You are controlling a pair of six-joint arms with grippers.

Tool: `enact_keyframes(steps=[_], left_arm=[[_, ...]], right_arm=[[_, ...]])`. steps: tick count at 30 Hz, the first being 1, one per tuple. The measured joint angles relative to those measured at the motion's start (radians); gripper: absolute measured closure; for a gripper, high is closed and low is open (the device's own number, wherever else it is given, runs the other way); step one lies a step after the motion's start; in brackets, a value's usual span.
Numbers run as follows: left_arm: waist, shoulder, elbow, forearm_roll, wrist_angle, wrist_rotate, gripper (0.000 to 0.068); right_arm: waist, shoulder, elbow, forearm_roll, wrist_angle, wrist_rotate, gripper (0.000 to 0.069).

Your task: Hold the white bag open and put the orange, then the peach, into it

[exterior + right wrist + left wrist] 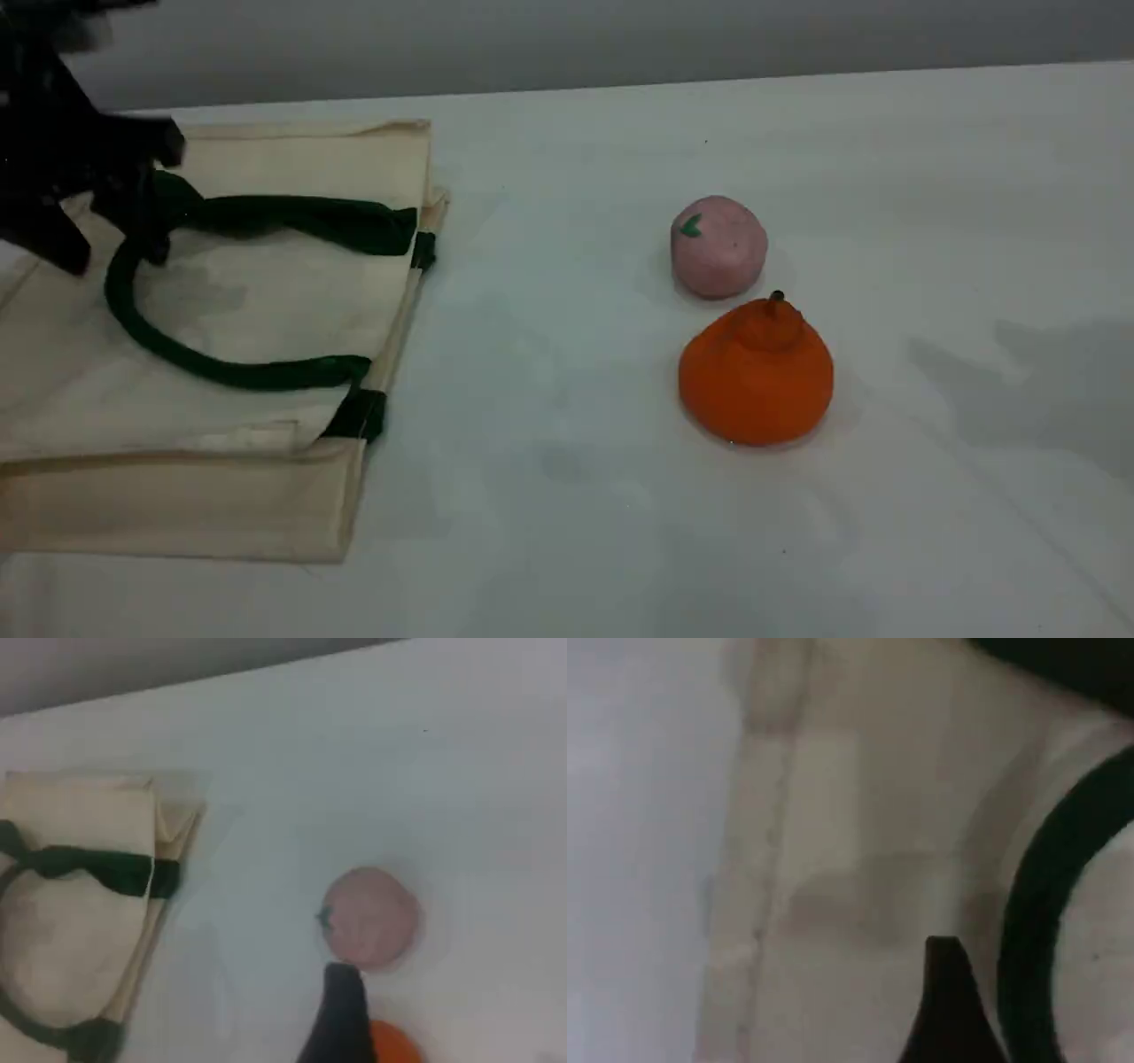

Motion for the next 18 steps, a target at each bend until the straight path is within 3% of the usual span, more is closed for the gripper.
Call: enact_keyframes(steps=[6, 9, 12, 16, 18], left_arm=[[-0.003, 0.067, 0.0, 0.007, -0.001, -0.002, 0.0241], [-0.003, 0.073, 0.0, 0.007, 0.0, -0.002, 0.0275], [-0.003, 0.073, 0.0, 0.007, -0.019, 0.0, 0.0382], [-0.003, 0.073, 0.0, 0.007, -0.04, 0.0, 0.0598], [-0.003, 0.073, 0.0, 0.007, -0.053, 0.0, 0.0615]], right_arm=[[0.0, 0.0, 0.0, 0.0, -0.002, -0.003, 0.0157], [0.0, 0.0, 0.0, 0.0, -0.002, -0.003, 0.0157], [0.0, 0.0, 0.0, 0.0, -0.002, -0.003, 0.0157], [0.0, 0.0, 0.0, 0.0, -0.002, -0.003, 0.0157], [0.0, 0.0, 0.0, 0.0, -0.002, -0.003, 0.0157]])
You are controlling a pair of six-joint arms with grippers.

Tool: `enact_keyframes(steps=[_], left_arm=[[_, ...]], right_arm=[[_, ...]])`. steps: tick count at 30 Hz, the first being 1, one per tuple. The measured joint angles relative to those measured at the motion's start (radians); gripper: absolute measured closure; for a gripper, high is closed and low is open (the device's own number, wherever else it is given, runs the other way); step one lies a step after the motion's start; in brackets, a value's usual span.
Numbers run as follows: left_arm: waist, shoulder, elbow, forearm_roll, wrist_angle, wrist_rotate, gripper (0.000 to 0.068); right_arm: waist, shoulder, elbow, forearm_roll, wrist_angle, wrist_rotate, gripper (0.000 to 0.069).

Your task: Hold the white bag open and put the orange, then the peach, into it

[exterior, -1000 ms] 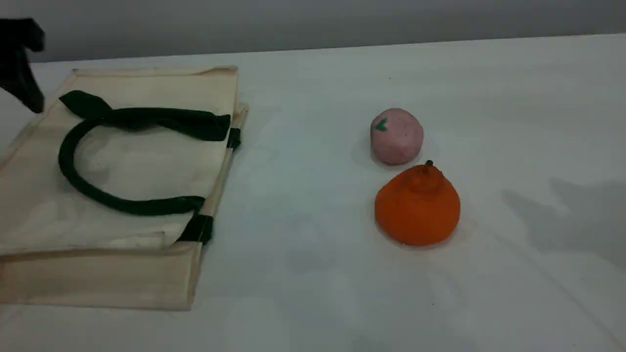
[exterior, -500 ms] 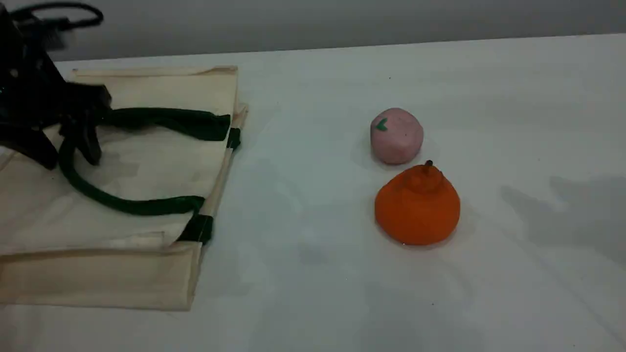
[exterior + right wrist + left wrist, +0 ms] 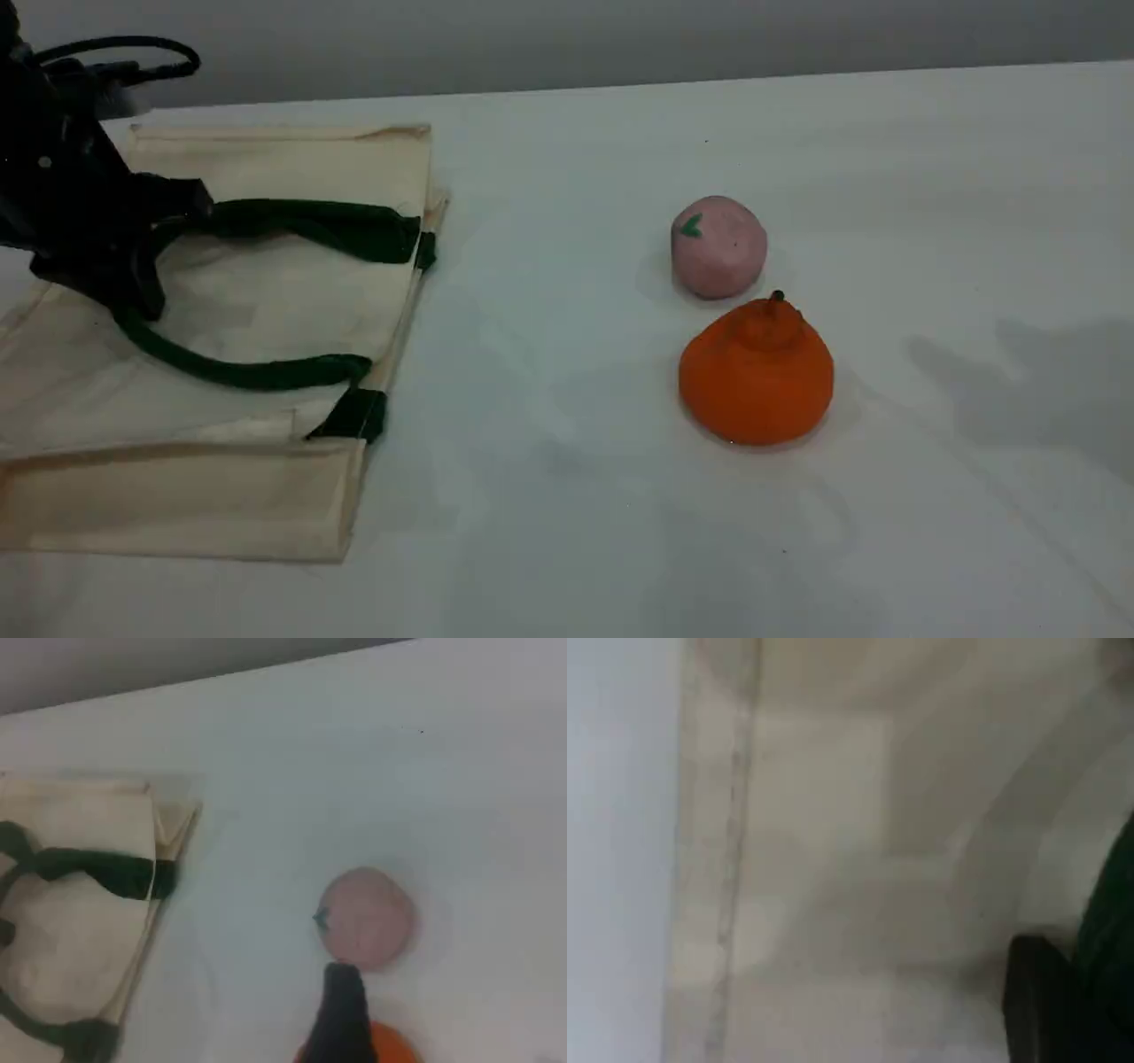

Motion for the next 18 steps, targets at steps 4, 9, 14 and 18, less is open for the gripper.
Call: enact_keyframes(steps=[4, 9, 14, 18], left_arm=[[0.0, -0.003, -0.043, -0.033, 0.047, 0.013, 0.0615], [0.0, -0.075, -0.141, -0.172, 0.172, 0.144, 0.0615], [-0.004, -0.189, -0.23, -0.379, 0.293, 0.316, 0.0615], [-0.041, -0.295, -0.294, -0.512, 0.399, 0.41, 0.0615]], right_arm=[[0.0, 0.019, 0.0, 0.0, 0.0, -0.001, 0.0157], [0.0, 0.088, 0.0, -0.001, 0.014, -0.008, 0.0157], [0.001, 0.187, 0.0, 0.015, 0.067, -0.052, 0.0157], [0.014, 0.264, 0.0, 0.085, 0.072, -0.121, 0.0157]])
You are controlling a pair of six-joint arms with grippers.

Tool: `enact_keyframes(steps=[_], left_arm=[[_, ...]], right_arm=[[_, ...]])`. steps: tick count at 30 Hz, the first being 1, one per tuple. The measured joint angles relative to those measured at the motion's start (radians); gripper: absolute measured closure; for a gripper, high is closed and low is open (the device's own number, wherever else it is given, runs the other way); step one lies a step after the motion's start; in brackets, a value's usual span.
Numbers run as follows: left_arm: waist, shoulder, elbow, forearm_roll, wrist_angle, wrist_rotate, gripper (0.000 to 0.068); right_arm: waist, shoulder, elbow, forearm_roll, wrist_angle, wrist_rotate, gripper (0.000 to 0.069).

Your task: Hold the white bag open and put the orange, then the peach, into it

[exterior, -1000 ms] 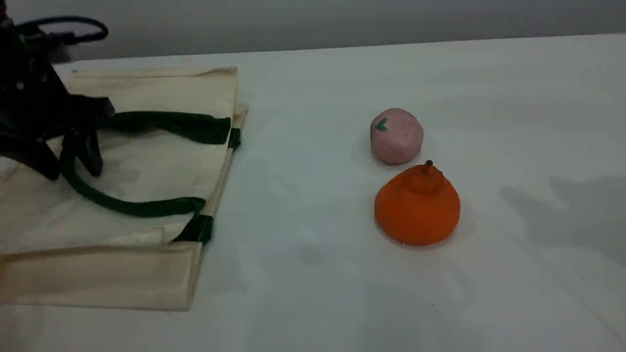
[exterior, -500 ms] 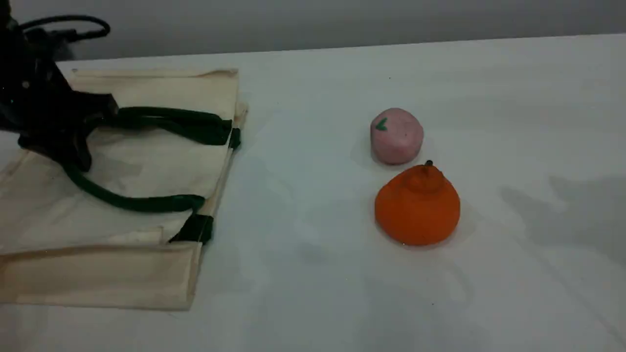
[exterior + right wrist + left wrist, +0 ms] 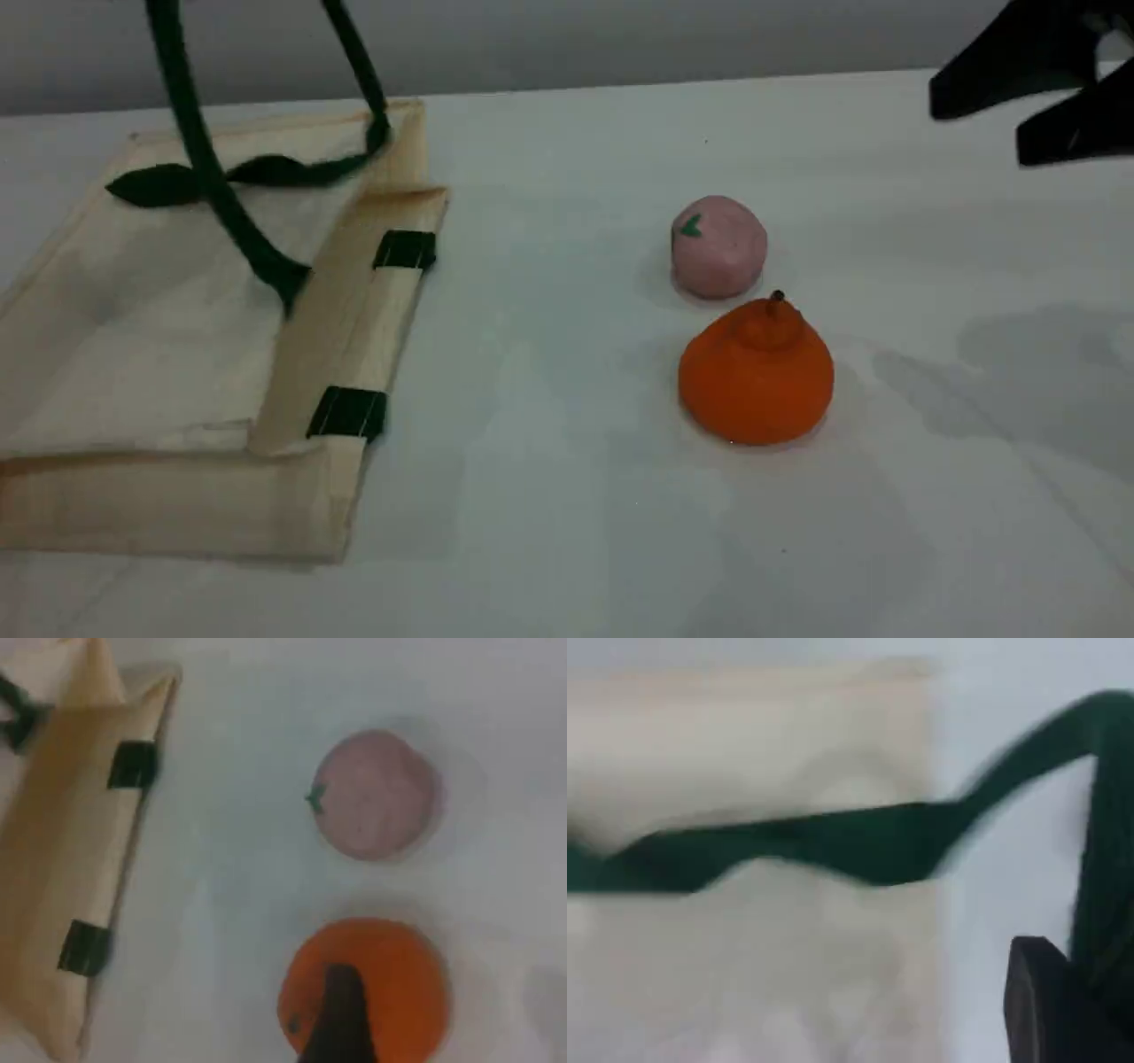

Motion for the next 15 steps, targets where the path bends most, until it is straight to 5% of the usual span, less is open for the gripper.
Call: enact_keyframes(steps=[7, 15], left_arm=[[-0.084, -0.149, -0.088, -0.03, 0.094, 0.003, 0.0615], [-0.101, -0.209, -0.104, 0.011, 0.197, -0.013, 0.0615]], right_arm=[[0.104, 0.11, 0.0, 0.159, -0.021, -0.183, 0.0157], [0.198, 0.206, 0.0, 0.296, -0.042, -0.293, 0.0157]])
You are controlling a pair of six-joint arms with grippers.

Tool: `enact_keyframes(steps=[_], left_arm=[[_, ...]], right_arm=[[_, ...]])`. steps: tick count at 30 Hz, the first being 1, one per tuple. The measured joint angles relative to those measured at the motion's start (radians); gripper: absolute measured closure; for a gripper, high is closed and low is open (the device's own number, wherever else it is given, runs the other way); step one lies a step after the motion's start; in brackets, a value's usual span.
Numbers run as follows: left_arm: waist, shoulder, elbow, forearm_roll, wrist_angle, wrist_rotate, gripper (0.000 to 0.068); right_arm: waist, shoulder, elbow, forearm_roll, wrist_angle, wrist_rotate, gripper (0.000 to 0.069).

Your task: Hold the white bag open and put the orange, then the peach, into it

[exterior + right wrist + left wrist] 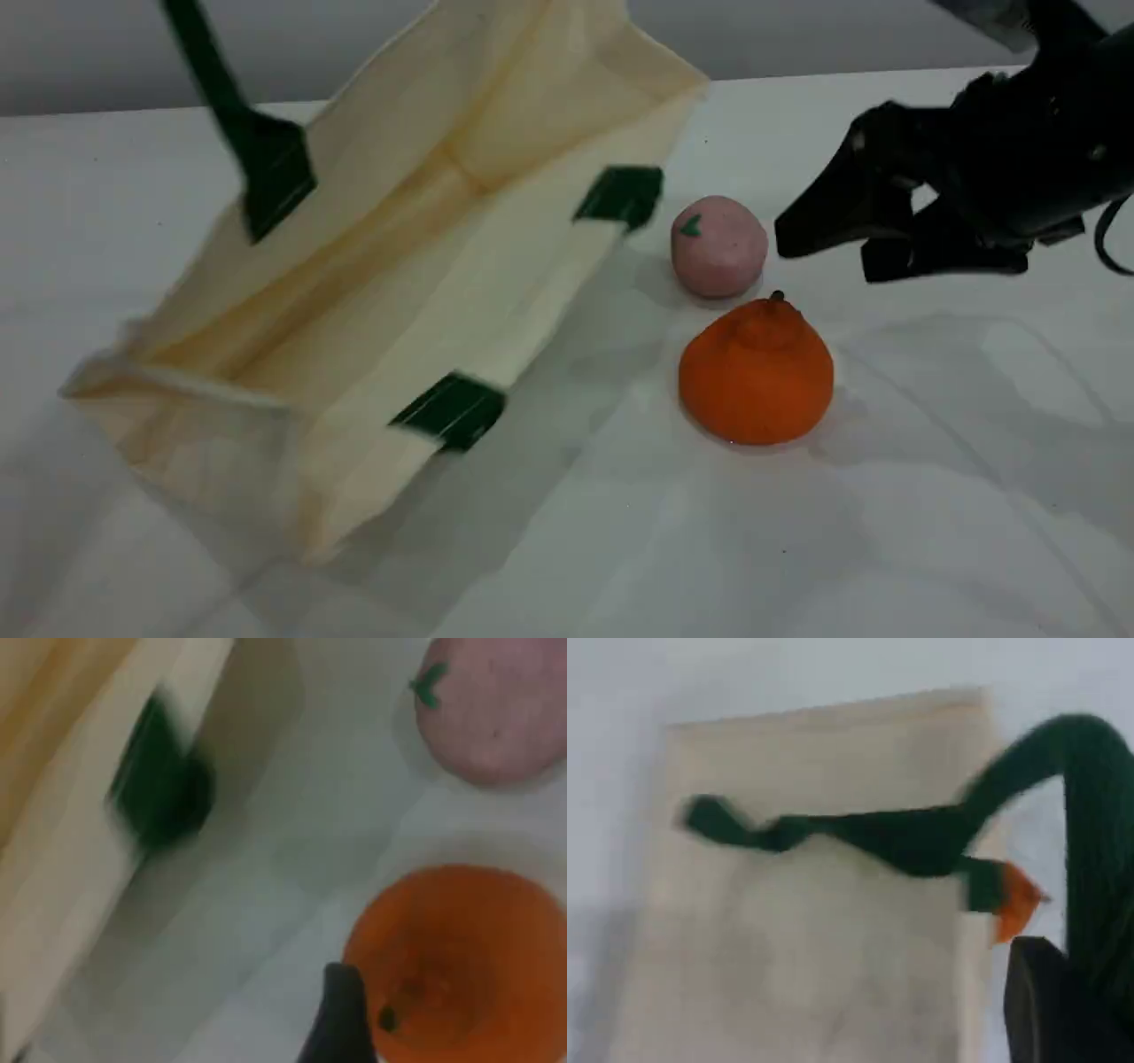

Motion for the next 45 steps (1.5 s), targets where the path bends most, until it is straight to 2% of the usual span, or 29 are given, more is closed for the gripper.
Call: enact_keyframes(steps=[5, 13, 17, 20, 23, 27, 34, 38, 40, 42, 45], left_arm=[[0.0, -0.045, 0.0, 0.075, 0.005, -0.069, 0.0615], [0.0, -0.104, 0.0, 0.076, 0.006, -0.075, 0.0615], [0.0, -0.103, 0.0, 0.039, 0.006, -0.075, 0.0615], [-0.026, -0.103, 0.0, 0.019, 0.006, -0.066, 0.0615], [-0.05, -0.102, 0.0, 0.038, 0.007, -0.066, 0.0615], [-0.049, -0.102, 0.001, 0.058, 0.008, -0.066, 0.0615], [-0.049, -0.102, 0.001, 0.052, 0.01, -0.066, 0.0615], [-0.049, -0.102, 0.001, 0.052, 0.01, -0.066, 0.0615], [-0.049, -0.103, 0.001, 0.052, 0.01, -0.066, 0.0615], [-0.049, -0.103, 0.001, 0.052, 0.01, -0.066, 0.0615], [-0.048, -0.103, 0.001, 0.049, 0.011, -0.066, 0.0615]], right_arm=[[0.0, 0.022, 0.0, 0.0, 0.001, 0.0, 0.0157], [0.008, 0.067, -0.026, -0.004, 0.021, 0.001, 0.0157], [0.017, 0.085, -0.039, 0.0, 0.018, 0.001, 0.0157], [0.032, 0.106, -0.04, -0.001, 0.022, 0.001, 0.0157], [0.053, 0.128, -0.053, -0.004, 0.018, 0.001, 0.0157], [0.082, 0.144, -0.078, -0.004, 0.014, 0.001, 0.0157], [0.088, 0.162, -0.09, -0.001, -0.076, 0.001, 0.0168], [0.088, 0.184, -0.092, -0.001, -0.088, 0.001, 0.0225], [0.088, 0.19, -0.092, -0.001, -0.084, 0.001, 0.0275], [0.088, 0.191, -0.092, -0.001, -0.076, 0.001, 0.035], [0.087, 0.191, -0.092, -0.001, -0.059, 0.001, 0.0515]])
